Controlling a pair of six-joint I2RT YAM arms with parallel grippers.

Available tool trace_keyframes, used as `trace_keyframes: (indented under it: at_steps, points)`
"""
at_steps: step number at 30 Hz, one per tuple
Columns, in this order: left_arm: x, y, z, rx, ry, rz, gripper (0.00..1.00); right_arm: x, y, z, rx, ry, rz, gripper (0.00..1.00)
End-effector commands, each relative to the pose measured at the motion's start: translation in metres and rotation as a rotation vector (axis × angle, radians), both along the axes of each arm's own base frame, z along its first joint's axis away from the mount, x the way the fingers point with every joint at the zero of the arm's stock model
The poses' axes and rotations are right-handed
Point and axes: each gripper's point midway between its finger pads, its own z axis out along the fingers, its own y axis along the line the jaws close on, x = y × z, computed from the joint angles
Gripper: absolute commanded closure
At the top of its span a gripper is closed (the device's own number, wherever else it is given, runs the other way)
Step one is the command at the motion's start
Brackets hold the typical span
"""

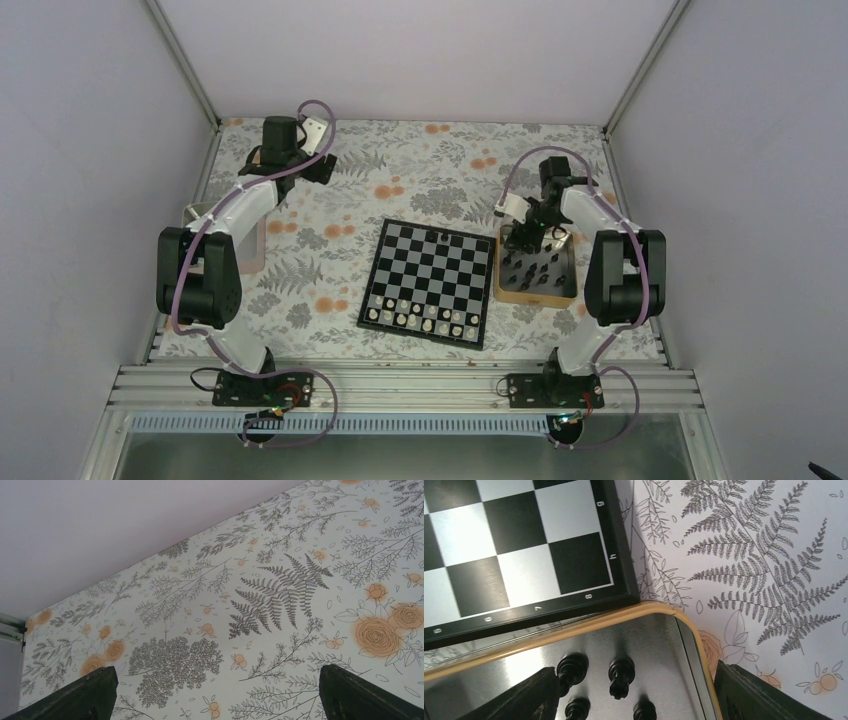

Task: Set up the chess pieces on the board
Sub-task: Pick up the chess piece from the storage box.

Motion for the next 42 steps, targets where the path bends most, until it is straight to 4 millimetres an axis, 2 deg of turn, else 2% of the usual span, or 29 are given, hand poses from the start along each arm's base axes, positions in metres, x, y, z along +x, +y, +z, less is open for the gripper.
trace_keyframes:
  at_steps: [1,5,6,9,13,18,21,25,30,32,42]
  points:
    - [0.000,0.002,0.002,0.014,-0.016,0.002,0.00,-0.012,0.010,0.020,0.039,0.006,0.036,0.21]
    - [0.001,0.002,0.000,0.018,-0.014,0.005,0.00,-0.014,0.009,0.024,0.038,0.001,0.031,0.20]
    - [0.001,0.002,-0.001,0.018,-0.013,0.006,0.00,-0.014,0.009,0.034,0.037,-0.031,0.030,0.19]
    - [0.002,0.003,-0.001,0.019,-0.012,0.008,0.00,-0.010,0.007,0.045,0.037,-0.092,0.015,0.15]
    - [0.002,0.002,-0.001,0.018,-0.010,0.006,0.00,-0.016,0.007,0.050,0.036,-0.090,0.021,0.16]
    - [0.002,0.003,-0.001,0.021,-0.012,0.006,0.00,-0.037,0.004,0.035,0.018,0.012,0.031,0.26]
    - [0.002,0.003,-0.001,0.022,-0.010,0.006,0.00,-0.044,0.004,0.026,0.015,0.044,0.031,0.34]
    - [0.003,0.002,-0.002,0.021,-0.007,0.005,0.00,-0.050,0.006,0.013,0.021,0.100,0.028,0.38]
    - [0.003,0.003,-0.005,0.025,-0.003,0.006,0.00,-0.052,0.004,0.000,0.005,0.127,0.020,0.38]
    - [0.003,0.002,-0.005,0.024,0.000,0.005,0.00,-0.054,0.005,-0.013,0.007,0.168,0.024,0.40]
    - [0.004,0.003,-0.008,0.026,0.006,0.006,0.00,-0.058,0.006,-0.021,0.005,0.200,0.028,0.54]
